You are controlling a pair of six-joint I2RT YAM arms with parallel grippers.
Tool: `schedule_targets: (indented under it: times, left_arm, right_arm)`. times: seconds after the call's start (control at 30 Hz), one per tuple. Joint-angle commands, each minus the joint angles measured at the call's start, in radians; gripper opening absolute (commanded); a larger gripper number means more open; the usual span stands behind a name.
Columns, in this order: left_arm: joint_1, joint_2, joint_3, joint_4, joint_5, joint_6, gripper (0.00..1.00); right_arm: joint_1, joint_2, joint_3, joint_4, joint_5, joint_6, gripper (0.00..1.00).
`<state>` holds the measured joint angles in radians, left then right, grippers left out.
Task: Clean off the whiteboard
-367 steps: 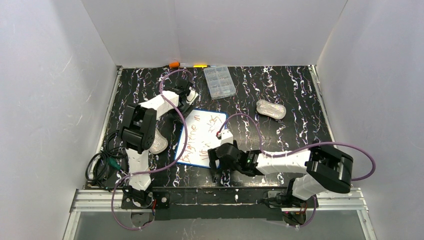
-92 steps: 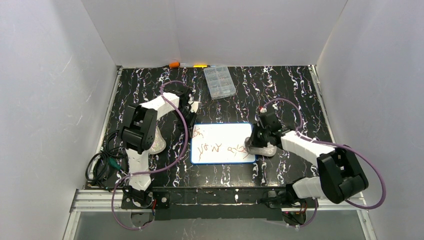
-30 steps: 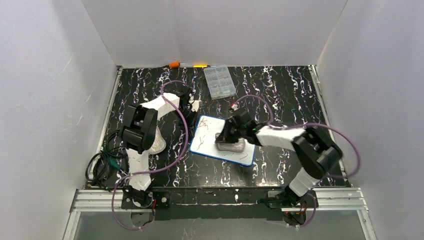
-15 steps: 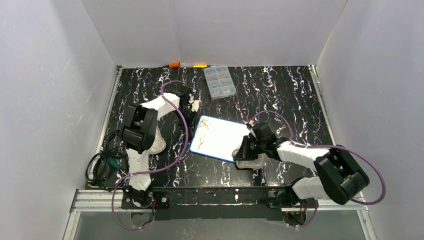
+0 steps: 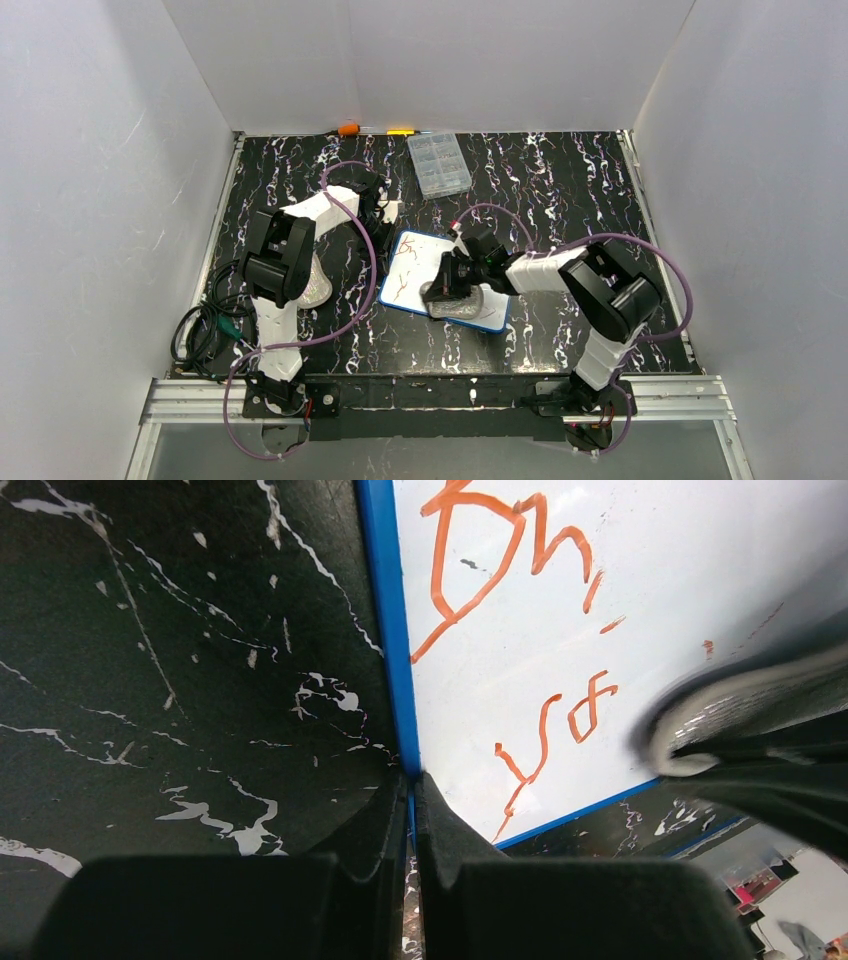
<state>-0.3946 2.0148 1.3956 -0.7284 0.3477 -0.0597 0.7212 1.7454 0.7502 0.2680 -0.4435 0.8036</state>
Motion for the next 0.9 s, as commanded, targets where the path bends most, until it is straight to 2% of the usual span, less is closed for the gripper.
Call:
schedule_targets:
  times: [0.0,0.13,0.2,0.33,0.5,0.63,0.87]
  left_arm:
    - [-0.022,0.059,-0.027,-0.012,-0.070,0.037,0.00]
    - [-0.020,0.055,-0.030,-0.012,-0.076,0.041,0.00]
    - [-0.020,0.057,-0.029,-0.012,-0.075,0.040,0.00]
    - [-0.020,0.061,-0.024,-0.013,-0.074,0.037,0.00]
    - [-0.020,0.061,-0.024,-0.014,-0.069,0.040,0.00]
    - [-0.021,0.066,-0.024,-0.015,-0.060,0.043,0.00]
    - [-0.030,0.076,-0.011,-0.024,-0.064,0.046,0.00]
  right_arm:
    - [-0.061,-0.173,-0.125,-0.208,0.137,-0.121,0.01]
    - [-0.151,-0.419,-0.297,-0.371,0.156,-0.177,0.01]
    - [-0.179,-0.554,-0.332,-0.453,0.178,-0.193,0.01]
    - [-0.199,-0.654,-0.349,-0.546,0.213,-0.215,0.01]
    - [-0.200,-0.547,-0.370,-0.456,0.194,-0.191,0.01]
    - [-0.190,-0.449,-0.374,-0.284,0.153,-0.127,0.01]
    - [-0.104,-0.216,-0.240,-0.008,0.086,-0.027,0.01]
